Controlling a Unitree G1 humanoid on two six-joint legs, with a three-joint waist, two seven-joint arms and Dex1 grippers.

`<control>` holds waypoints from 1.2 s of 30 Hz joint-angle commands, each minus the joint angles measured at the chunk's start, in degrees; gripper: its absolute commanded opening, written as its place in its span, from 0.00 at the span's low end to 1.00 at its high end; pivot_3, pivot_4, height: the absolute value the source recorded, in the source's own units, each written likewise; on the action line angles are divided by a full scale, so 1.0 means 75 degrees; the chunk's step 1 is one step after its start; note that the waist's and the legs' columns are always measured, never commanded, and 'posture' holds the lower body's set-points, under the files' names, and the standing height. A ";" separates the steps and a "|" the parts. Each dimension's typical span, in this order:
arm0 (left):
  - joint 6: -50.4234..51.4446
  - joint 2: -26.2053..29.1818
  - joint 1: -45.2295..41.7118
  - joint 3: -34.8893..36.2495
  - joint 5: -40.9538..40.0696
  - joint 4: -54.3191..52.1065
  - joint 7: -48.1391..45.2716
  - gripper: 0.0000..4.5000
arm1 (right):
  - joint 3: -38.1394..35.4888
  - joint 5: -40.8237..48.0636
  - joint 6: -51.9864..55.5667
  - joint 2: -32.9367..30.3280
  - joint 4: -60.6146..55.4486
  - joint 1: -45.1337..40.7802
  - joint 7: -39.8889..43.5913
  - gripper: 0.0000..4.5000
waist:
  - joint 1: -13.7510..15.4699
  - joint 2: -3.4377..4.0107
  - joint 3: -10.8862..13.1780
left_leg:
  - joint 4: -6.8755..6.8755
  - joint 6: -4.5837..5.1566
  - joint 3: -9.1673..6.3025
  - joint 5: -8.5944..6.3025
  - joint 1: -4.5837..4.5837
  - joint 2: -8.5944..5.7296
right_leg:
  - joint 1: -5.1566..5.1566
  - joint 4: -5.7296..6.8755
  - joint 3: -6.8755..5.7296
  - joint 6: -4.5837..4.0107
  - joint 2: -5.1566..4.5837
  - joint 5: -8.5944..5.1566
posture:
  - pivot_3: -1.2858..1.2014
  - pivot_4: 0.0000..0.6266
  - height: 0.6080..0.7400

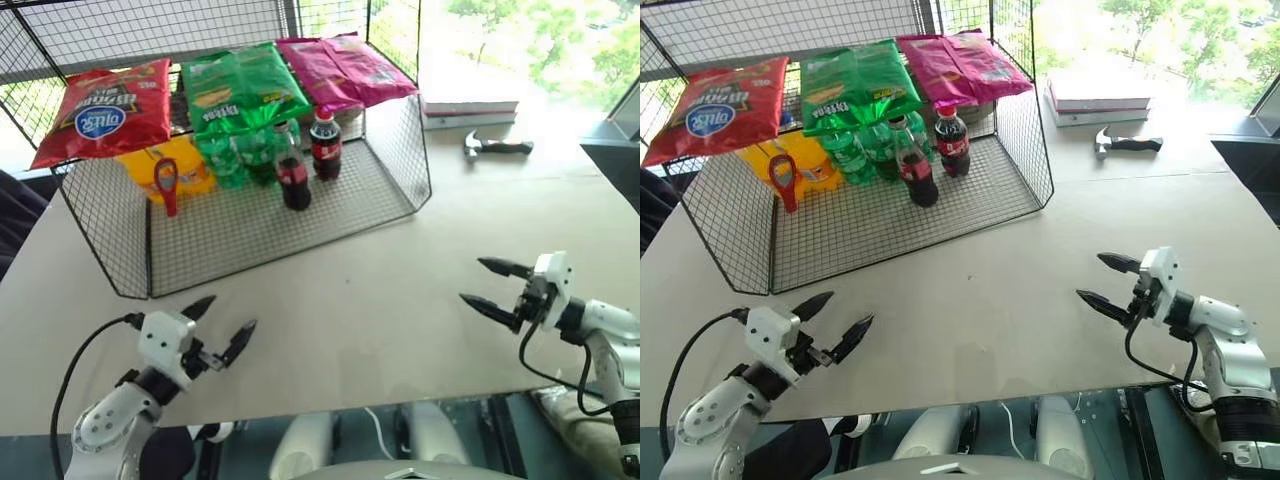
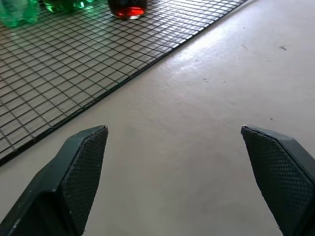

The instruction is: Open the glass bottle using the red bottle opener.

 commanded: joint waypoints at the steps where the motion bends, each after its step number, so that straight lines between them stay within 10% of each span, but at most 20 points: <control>1: -0.0022 -0.0214 -0.0664 0.0237 0.0210 -0.0025 0.0879 1.00 | 0.0176 0.0377 0.0350 0.0294 -0.1167 -0.0255 -0.0418 0.99 | 0.0001 -0.0001 0.0000 | 0.0002 -0.0001 -0.0003 0.0000 0.0000 0.0000 | 0.0000 0.0004 -0.0001 0.0014 0.0000 0.0009 | 0.52 0.24 1.00; 14: -0.0082 -0.0578 -0.3487 0.0732 0.1206 0.0374 0.3494 1.00 | 0.1697 0.0639 0.1503 0.1914 -0.3967 -0.1034 -0.2248 0.99 | 0.0003 -0.0005 -0.0002 | 0.0001 -0.0037 -0.0028 0.0018 -0.0025 -0.0018 | -0.0024 0.0007 -0.0021 0.0017 0.0003 0.0015 | 0.52 0.24 1.00; 36: -0.0735 -0.0105 -0.4913 0.0606 0.1339 0.2288 0.3191 1.00 | 0.2289 -0.0158 0.1573 0.2193 -0.4534 -0.0785 -0.3548 0.99 | -0.0021 -0.0008 -0.0002 | -0.0001 -0.0042 -0.0035 0.0022 -0.0027 -0.0031 | -0.0027 0.0016 -0.0026 0.0018 0.0005 0.0015 | 0.52 0.24 1.00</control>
